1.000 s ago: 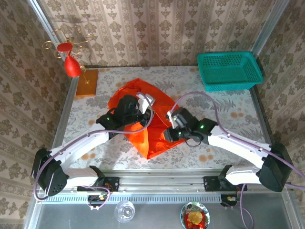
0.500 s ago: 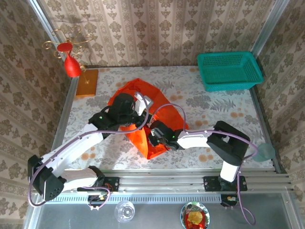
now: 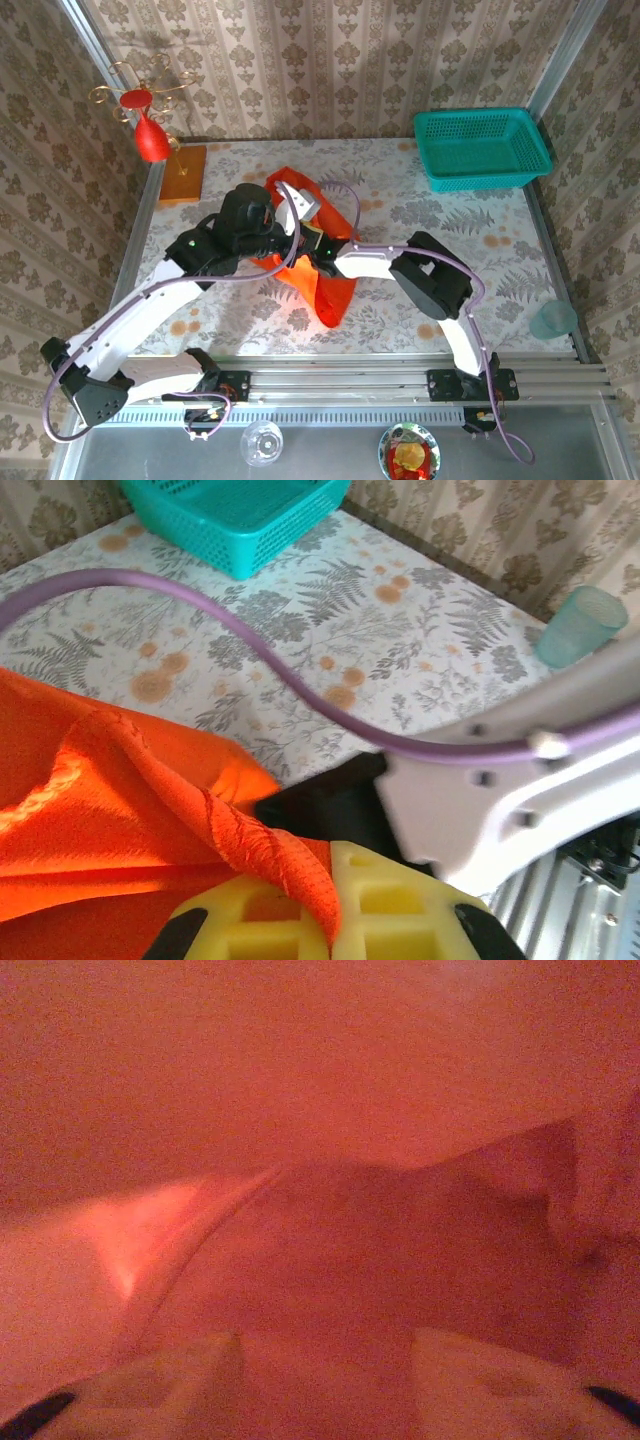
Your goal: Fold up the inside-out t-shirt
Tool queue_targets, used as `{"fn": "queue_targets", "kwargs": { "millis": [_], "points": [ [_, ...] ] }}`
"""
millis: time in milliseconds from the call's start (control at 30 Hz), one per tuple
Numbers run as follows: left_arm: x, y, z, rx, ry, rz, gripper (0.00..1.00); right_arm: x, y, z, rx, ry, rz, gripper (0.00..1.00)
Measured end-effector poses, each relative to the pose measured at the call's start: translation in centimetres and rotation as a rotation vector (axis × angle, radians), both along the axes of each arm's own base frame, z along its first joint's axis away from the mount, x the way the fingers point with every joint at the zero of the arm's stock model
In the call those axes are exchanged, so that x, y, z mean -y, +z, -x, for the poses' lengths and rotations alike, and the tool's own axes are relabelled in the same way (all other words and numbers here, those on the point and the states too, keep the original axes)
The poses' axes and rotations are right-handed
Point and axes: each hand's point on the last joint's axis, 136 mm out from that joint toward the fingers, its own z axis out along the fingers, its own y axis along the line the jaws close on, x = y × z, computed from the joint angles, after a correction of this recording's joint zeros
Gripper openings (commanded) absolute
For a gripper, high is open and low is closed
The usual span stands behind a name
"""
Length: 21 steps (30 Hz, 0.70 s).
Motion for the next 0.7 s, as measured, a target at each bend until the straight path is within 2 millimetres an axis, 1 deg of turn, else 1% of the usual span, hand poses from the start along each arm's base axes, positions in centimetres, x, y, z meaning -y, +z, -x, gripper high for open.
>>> {"fn": "queue_targets", "kwargs": {
  "millis": [100, 200, 267, 333, 400, 433, 467, 533, 633, 700],
  "points": [
    [0.2, 1.3, 0.5, 0.016, -0.016, 0.018, 0.00, 0.0, -0.6, -2.2, -0.026, -0.032, 0.015, 0.66],
    [0.0, 1.8, 0.8, 0.020, -0.015, 0.021, 0.00, 0.3, -2.3, -3.3, -0.086, -0.051, 0.071, 0.71],
    [-0.2, 2.1, 1.0, 0.022, -0.017, 0.023, 0.00, 0.6, -3.8, -3.2, -0.141, -0.055, 0.121, 0.71],
    [-0.3, 2.2, 1.1, 0.022, -0.014, 0.020, 0.00, 1.3, -5.6, -2.4, -0.207, -0.055, 0.180, 0.70],
    [-0.4, 2.5, 1.0, 0.027, -0.007, 0.021, 0.00, 2.3, -7.3, -1.1, -0.272, -0.048, 0.234, 0.61],
    [-0.5, 2.6, 0.9, 0.032, 0.000, 0.020, 0.00, 2.6, -7.6, -0.8, -0.278, -0.049, 0.249, 0.55],
    [-0.6, 2.6, 0.8, 0.035, 0.006, 0.018, 0.00, 2.9, -7.4, -0.5, -0.283, -0.046, 0.249, 0.49],
    [-1.0, 2.7, 0.2, 0.037, 0.028, 0.020, 0.00, 4.3, -7.6, 1.0, -0.316, -0.046, 0.267, 0.32],
    [-2.2, 2.8, -1.7, 0.040, 0.096, 0.030, 0.00, 6.6, -7.8, 3.4, -0.356, -0.052, 0.292, 0.12],
    [-3.2, 2.6, -3.3, 0.039, 0.159, 0.036, 0.00, 8.2, -7.8, 5.0, -0.381, -0.062, 0.304, 0.02]
  ]
}}
